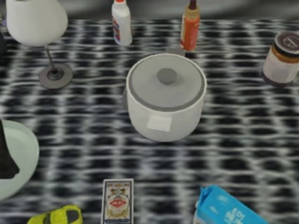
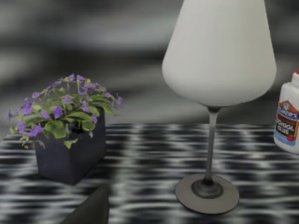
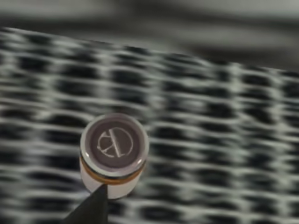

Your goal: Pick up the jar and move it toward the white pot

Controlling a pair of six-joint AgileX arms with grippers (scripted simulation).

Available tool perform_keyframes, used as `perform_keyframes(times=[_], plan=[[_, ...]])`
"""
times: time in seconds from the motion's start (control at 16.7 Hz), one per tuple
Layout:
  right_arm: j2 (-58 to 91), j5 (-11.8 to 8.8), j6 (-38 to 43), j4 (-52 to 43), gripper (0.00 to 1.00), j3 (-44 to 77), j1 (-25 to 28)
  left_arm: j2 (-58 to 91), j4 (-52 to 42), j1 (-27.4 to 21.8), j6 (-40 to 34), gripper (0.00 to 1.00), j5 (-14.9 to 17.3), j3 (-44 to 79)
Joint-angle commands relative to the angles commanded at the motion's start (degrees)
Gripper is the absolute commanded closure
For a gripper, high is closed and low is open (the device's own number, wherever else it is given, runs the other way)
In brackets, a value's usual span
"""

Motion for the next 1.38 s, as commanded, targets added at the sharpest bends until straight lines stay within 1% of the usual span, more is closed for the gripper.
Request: perform_keyframes(times=[0.18,0.3,0.42,0.6,0.78,0.9,1.26,1.38], plan=[[17.8,-0.85,-3.35,-6.2,0.0,19.04,0.45,0.0,0.0,0.0,0.0,0.0,0.0,0.0],[29.13,-1.52,-5.65,-10.71,0.0,29.61,0.99,0.0,0.0,0.0,0.0,0.0,0.0,0.0],[39.44,-2.23,-7.88,-15.5,0.0,37.84,1.69,0.0,0.0,0.0,0.0,0.0,0.0,0.0],[52.13,-3.21,-10.79,-22.47,0.0,46.37,2.75,0.0,0.0,0.0,0.0,0.0,0.0,0.0],[59.79,-3.91,-12.73,-27.79,0.0,50.55,3.57,0.0,0.0,0.0,0.0,0.0,0.0,0.0],[61.95,-4.13,-13.32,-29.57,0.0,51.49,3.84,0.0,0.0,0.0,0.0,0.0,0.0,0.0],[62.32,-4.09,-13.32,-29.39,0.0,51.27,3.56,0.0,0.0,0.0,0.0,0.0,0.0,0.0],[62.34,-4.13,-13.35,-27.58,0.0,49.68,3.81,0.0,0.0,0.0,0.0,0.0,0.0,0.0]])
